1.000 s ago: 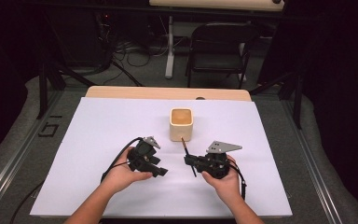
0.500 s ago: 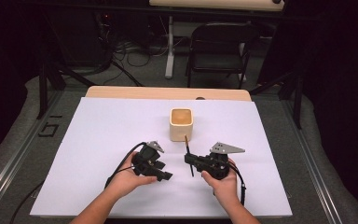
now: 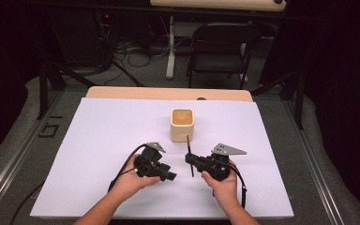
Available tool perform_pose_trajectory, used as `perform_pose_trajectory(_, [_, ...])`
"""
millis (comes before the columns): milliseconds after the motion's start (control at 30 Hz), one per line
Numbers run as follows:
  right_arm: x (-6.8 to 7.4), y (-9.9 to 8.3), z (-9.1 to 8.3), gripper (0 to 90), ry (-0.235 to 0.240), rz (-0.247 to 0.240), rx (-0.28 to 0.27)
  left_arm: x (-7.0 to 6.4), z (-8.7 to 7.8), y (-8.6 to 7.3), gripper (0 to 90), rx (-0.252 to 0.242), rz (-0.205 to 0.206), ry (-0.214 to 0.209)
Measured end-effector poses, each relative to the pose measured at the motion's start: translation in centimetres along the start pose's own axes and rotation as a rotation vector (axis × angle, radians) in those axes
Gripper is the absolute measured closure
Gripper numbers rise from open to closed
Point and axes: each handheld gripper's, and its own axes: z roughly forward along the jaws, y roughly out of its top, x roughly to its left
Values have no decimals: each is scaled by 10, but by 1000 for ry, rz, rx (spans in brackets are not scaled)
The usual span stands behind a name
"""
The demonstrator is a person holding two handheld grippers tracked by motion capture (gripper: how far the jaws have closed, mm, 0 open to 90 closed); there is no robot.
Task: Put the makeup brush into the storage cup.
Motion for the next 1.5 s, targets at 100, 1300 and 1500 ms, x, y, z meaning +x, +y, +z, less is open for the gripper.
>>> perform_pose_trajectory(100, [0, 0, 0, 838, -1, 17, -10, -1, 1, 0, 555, -19, -10, -14])
perform_pose_trajectory(1300, [9, -5, 8, 838, 21, 72, -62, -13, 22, 2, 737, -167, -106, -133])
perform_pose_trajectory(1500, [11, -5, 9, 838, 35, 77, -67, -13, 23, 2, 768, -174, -104, -133])
